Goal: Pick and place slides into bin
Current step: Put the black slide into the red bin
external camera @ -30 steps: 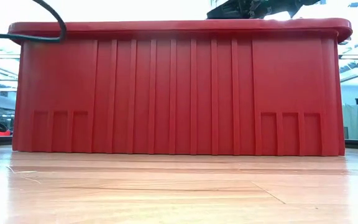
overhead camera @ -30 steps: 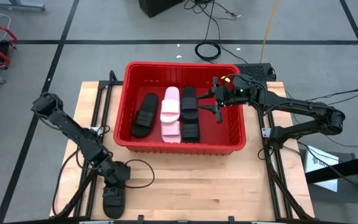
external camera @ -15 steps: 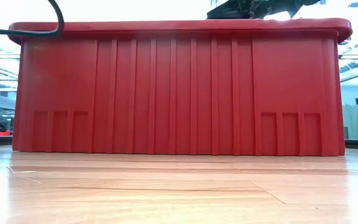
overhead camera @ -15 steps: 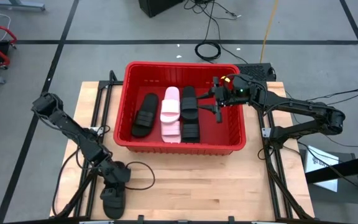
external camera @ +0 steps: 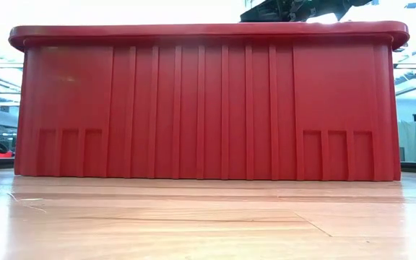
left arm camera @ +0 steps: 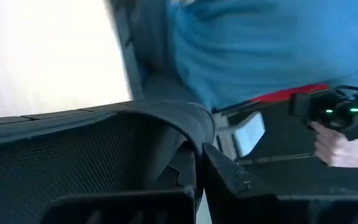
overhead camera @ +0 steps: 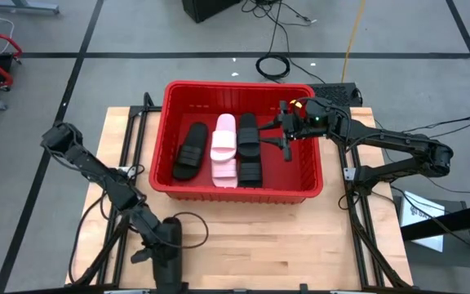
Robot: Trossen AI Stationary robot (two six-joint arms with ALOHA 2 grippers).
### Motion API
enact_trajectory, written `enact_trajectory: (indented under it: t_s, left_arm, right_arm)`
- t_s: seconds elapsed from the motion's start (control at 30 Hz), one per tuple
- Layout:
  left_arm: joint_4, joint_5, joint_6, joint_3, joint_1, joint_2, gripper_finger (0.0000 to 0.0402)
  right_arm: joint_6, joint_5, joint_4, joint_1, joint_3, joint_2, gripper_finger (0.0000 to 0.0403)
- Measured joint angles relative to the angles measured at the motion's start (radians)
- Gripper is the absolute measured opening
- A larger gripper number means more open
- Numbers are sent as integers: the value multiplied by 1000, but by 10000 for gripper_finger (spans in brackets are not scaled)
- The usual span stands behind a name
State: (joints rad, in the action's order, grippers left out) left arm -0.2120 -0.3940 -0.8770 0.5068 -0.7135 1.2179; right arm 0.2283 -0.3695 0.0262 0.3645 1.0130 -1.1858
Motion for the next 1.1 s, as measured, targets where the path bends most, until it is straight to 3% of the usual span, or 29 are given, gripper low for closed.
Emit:
enact_trajectory:
  t_s: [0.23,0.47,0.57,0.8,1.1]
  left_arm:
    - [-182,1,194,0,67,-19,3]
    - [-149,1,492,77,167,-122,3]
    - [24,-10,525,146,215,-180,3]
    - [684,-47,688,421,349,-218,3]
    - [1156,-10,978,807,531,-187,3]
  right_arm:
    - [0,0,11,0,0,0,153]
    - [-3,0,12,0,0,0,153]
    - [-3,0,8,0,0,0,153]
    - [0,0,0,0,-1,0,153]
    - [8,-1,132,0,-85,0,153]
